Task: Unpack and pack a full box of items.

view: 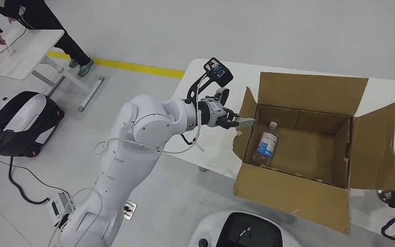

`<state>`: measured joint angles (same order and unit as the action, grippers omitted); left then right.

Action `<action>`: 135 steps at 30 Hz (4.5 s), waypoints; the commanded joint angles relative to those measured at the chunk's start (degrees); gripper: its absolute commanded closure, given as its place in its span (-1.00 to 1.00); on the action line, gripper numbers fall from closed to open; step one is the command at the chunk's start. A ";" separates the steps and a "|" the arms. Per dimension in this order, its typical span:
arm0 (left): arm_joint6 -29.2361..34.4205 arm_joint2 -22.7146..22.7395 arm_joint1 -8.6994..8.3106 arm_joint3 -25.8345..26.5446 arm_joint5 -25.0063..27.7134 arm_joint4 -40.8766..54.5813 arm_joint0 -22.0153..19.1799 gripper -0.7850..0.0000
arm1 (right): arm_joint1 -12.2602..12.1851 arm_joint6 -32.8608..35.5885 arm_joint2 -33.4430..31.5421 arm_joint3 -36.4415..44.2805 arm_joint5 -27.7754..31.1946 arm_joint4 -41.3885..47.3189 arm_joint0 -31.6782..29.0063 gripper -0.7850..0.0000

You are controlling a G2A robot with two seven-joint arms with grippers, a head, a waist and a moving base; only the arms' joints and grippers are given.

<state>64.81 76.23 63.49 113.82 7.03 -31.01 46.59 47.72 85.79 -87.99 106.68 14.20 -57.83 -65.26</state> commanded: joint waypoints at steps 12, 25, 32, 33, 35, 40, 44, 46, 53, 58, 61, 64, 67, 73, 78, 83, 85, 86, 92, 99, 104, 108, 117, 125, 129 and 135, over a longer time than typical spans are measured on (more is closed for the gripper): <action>0.00 0.00 0.00 0.00 0.00 0.00 0.00 -1.00 | -0.45 -10.63 -26.91 22.45 -0.86 14.54 -11.08 1.00; -2.35 0.41 -0.08 0.39 0.09 -1.01 0.91 -1.00 | 0.10 -22.76 -35.84 27.97 6.46 22.32 -18.47 1.00; -8.38 4.80 -0.74 2.88 -1.75 -5.93 4.29 -1.00 | -0.83 -22.97 -29.54 27.97 8.44 19.70 -16.79 1.00; -8.92 5.38 -0.84 3.17 -2.38 -6.80 4.81 -1.00 | -0.96 -23.08 -28.29 27.97 8.39 19.29 -16.27 1.00; -9.95 6.39 -0.97 3.83 -3.54 -7.81 5.69 -1.00 | -1.21 -23.43 -25.62 27.97 8.39 18.53 -15.00 1.00; -10.30 6.96 -1.05 4.18 -3.95 -7.98 6.17 -1.00 | -1.81 -24.27 -18.78 27.97 8.46 15.59 -10.36 1.00; -10.30 6.96 -1.05 4.18 -3.95 -7.98 6.17 -1.00 | -2.06 -24.58 -13.69 27.97 7.16 13.15 -6.86 1.00; -10.30 6.96 -1.05 4.18 -3.95 -7.98 6.17 -1.00 | -2.10 -24.46 -11.12 27.97 6.06 12.09 -5.27 1.00; -10.30 6.96 -1.05 4.18 -3.95 -7.98 6.17 -1.00 | -1.82 -22.81 -0.98 27.97 -0.87 7.32 -0.55 1.00; -10.30 6.96 -1.05 4.18 -3.95 -7.98 6.17 -1.00 | -1.20 -18.64 7.12 27.01 -8.17 1.29 2.54 1.00; -10.30 6.96 -1.05 4.18 -3.95 -7.98 6.17 -1.00 | -0.62 -17.91 11.97 24.64 -10.77 -1.42 5.00 1.00; -10.30 6.96 -1.05 4.18 -3.95 -7.98 6.17 -1.00 | 0.14 -17.19 16.20 21.36 -13.99 -2.83 7.55 1.00; -10.30 6.96 -1.05 4.18 -3.95 -7.98 6.17 -1.00 | 0.92 -17.07 19.42 18.32 -16.79 -3.24 9.86 1.00; -10.30 6.96 -1.05 4.18 -3.95 -7.98 6.17 -1.00 | 0.92 -17.07 19.42 18.32 -16.79 -3.24 9.86 1.00; -10.30 6.96 -1.05 4.18 -3.95 -7.98 6.17 -1.00 | 0.92 -17.07 19.42 18.32 -16.79 -3.24 9.86 1.00; -10.30 6.96 -1.05 4.18 -3.95 -7.98 6.17 -1.00 | 1.12 -18.56 20.75 16.87 -16.84 -4.49 8.63 1.00; -10.30 6.96 -1.05 4.18 -3.95 -7.98 6.17 -1.00 | 1.57 -19.27 23.02 15.80 -17.52 -5.79 8.93 1.00; -10.30 6.96 -1.05 4.18 -3.95 -7.98 6.17 -1.00 | 1.91 -19.63 24.25 14.88 -17.80 -4.98 9.39 1.00; -10.30 6.96 -1.05 4.18 -3.95 -7.98 6.17 -1.00 | 4.46 -19.47 32.21 5.67 -19.25 -4.37 15.93 1.00; -10.30 6.96 -1.05 4.18 -3.95 -7.98 6.17 -1.00 | 8.10 -15.41 39.97 -5.40 -23.04 -2.92 24.22 1.00; -10.30 6.96 -1.05 4.18 -3.95 -7.98 6.17 -1.00 | 10.21 -11.95 43.60 -11.38 -23.67 -1.87 28.07 1.00; -10.30 6.96 -1.05 4.18 -3.95 -7.98 6.17 -1.00 | 11.44 -10.70 45.31 -14.75 -23.61 -1.48 29.66 1.00; -10.30 6.96 -1.05 4.18 -3.95 -7.98 6.17 -1.00 | 13.13 -11.05 46.13 -17.70 -23.13 -1.34 31.01 -1.00; -10.30 6.96 -1.05 4.18 -3.95 -7.98 6.17 -1.00 | 12.18 -14.27 40.01 -7.63 -22.60 -2.44 28.46 -0.95; -10.30 6.96 -1.05 4.18 -3.95 -7.98 6.17 -1.00 | 10.17 -15.30 31.11 6.18 -22.59 -4.74 23.50 0.05; -10.30 6.96 -1.05 4.18 -3.95 -7.98 6.17 -1.00 | 7.84 -17.96 14.24 22.78 -23.66 -6.12 12.93 1.00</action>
<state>54.51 83.19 62.44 117.99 3.08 -38.99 52.76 55.80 68.60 -69.96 126.82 -9.22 -64.26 -50.32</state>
